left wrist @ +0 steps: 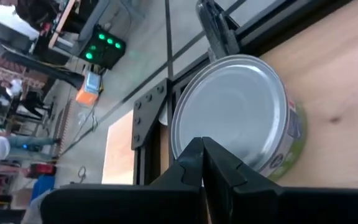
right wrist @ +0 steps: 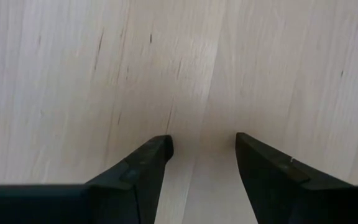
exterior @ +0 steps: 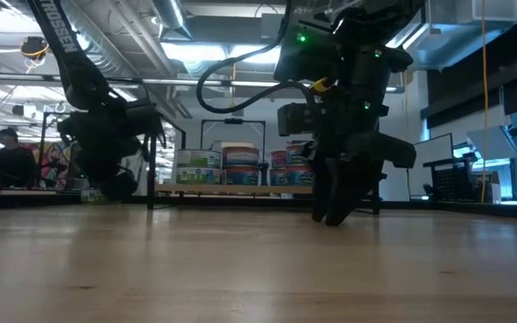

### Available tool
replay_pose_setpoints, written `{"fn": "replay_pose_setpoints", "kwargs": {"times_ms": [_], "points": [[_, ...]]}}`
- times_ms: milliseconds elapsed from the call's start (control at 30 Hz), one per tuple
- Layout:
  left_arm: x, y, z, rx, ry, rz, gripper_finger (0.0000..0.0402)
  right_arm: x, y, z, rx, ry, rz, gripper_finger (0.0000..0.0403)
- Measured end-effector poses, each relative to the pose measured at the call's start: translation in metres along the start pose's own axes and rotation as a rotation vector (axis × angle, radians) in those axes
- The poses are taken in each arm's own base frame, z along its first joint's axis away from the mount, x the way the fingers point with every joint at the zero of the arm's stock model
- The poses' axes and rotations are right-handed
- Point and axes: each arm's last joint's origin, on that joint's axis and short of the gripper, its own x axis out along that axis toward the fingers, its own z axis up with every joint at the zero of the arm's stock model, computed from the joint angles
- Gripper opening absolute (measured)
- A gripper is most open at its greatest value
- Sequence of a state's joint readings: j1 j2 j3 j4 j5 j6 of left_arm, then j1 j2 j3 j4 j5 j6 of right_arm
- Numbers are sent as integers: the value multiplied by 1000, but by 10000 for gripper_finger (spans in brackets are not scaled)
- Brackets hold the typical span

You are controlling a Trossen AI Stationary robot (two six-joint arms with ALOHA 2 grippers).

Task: Stack canned seafood by type on shelf
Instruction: Put the green tuna can on the shelf

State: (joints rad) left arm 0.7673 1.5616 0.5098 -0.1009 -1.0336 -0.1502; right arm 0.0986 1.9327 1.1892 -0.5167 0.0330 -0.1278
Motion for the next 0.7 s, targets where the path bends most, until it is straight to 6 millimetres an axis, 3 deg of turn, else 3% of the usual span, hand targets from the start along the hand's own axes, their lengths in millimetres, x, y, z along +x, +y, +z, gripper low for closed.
{"fn": "replay_pose_setpoints", "kwargs": {"times_ms": [200,433,700], "points": [[0,0,3,158,-13,6,1,0,0,1,0,-7,-1,193],[3,8,20,275,11,39,1,0,0,2,17,-22,-2,193],[1,8,19,387,52,-32,1,0,0,4,19,-42,-4,193]]}}
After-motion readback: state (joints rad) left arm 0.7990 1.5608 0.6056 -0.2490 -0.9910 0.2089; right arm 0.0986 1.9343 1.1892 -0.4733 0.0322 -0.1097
